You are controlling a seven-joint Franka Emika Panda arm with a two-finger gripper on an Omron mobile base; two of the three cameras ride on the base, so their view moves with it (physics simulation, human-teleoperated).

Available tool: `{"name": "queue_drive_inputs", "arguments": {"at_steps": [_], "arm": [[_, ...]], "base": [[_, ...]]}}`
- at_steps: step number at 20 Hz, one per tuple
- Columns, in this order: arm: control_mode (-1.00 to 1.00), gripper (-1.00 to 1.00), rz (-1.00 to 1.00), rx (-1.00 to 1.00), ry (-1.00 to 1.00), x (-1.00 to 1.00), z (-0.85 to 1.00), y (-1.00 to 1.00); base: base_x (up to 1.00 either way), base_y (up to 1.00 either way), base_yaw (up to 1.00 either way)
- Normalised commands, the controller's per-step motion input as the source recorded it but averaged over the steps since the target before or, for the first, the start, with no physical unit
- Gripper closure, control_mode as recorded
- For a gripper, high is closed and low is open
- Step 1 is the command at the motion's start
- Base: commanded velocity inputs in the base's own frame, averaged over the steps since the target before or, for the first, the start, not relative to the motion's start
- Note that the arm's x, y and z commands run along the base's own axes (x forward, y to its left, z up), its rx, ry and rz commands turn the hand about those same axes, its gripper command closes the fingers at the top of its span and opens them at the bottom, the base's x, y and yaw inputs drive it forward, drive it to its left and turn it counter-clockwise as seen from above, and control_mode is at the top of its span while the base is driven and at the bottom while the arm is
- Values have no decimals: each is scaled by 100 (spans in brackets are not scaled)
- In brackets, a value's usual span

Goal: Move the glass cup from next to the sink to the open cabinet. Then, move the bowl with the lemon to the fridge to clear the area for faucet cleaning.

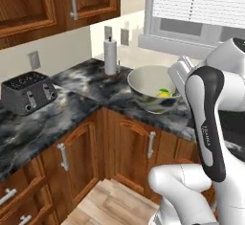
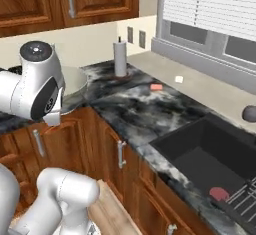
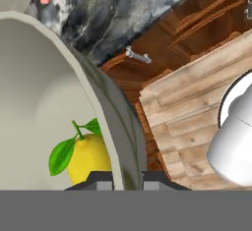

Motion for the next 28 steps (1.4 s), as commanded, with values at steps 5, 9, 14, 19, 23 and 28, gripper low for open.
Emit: {"name": "queue_drive_inputs", "arguments": {"at_steps": [5, 9, 14, 19, 23, 28], "arm": [[100, 100, 0, 0, 0, 0, 0, 0], [100, 100, 0, 0, 0, 0, 0, 0], [100, 100, 0, 0, 0, 0, 0, 0], [100, 100, 0, 0, 0, 0, 0, 0], [100, 100, 0, 0, 0, 0, 0, 0], [100, 100, 0, 0, 0, 0, 0, 0]], "base": [[-38, 0, 85], [-20, 0, 96], [-11, 0, 100], [-10, 0, 100], [-11, 0, 100], [-12, 0, 100]]}}
